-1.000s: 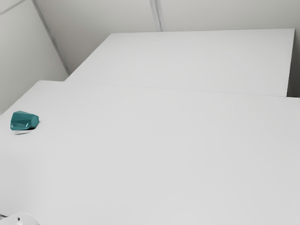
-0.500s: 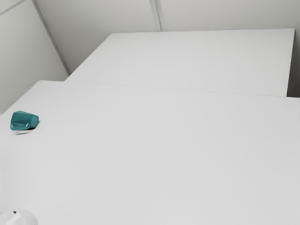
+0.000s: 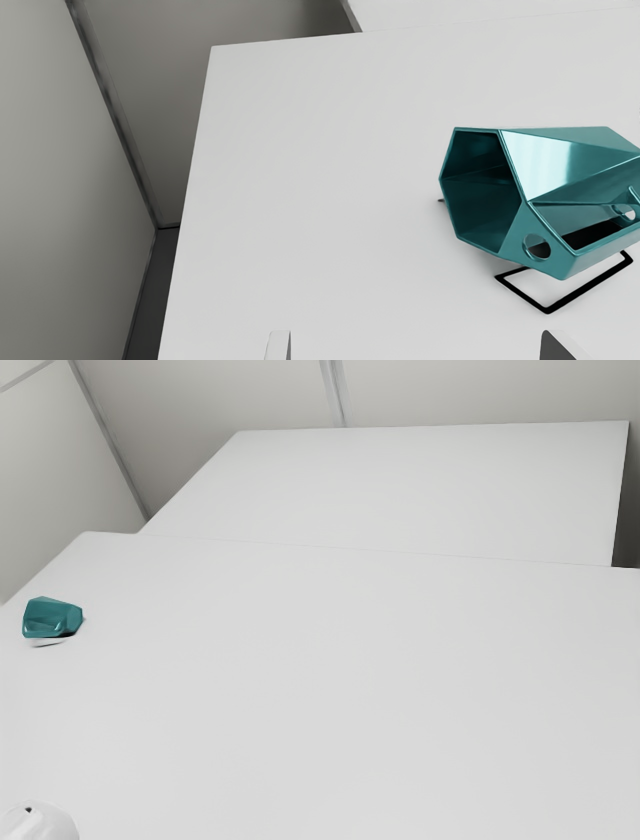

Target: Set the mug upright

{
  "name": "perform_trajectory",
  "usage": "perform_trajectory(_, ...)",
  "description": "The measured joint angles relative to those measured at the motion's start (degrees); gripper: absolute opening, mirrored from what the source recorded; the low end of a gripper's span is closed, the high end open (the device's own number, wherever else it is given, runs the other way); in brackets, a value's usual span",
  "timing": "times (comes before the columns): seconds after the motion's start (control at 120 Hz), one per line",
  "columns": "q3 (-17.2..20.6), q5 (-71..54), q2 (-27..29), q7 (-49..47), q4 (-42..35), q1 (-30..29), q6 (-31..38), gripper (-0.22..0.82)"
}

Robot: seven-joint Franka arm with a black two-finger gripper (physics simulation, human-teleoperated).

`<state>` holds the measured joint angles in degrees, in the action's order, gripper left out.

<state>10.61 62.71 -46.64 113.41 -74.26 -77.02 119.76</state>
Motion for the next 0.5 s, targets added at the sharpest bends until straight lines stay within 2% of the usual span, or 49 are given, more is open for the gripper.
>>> perform_trajectory(0.142, 1.29, 2.11, -2.93, 4.82, 2.78, 0.54, -1.7, 0.53)
perform_trajectory(0.283, 2.97, 3.56, -3.16, 8.62, 2.89, 2.5, -1.89, 0.53)
perform_trajectory(0.5, 3.21, 6.12, -2.92, 12.97, 1.78, 3.67, -0.94, 0.53)
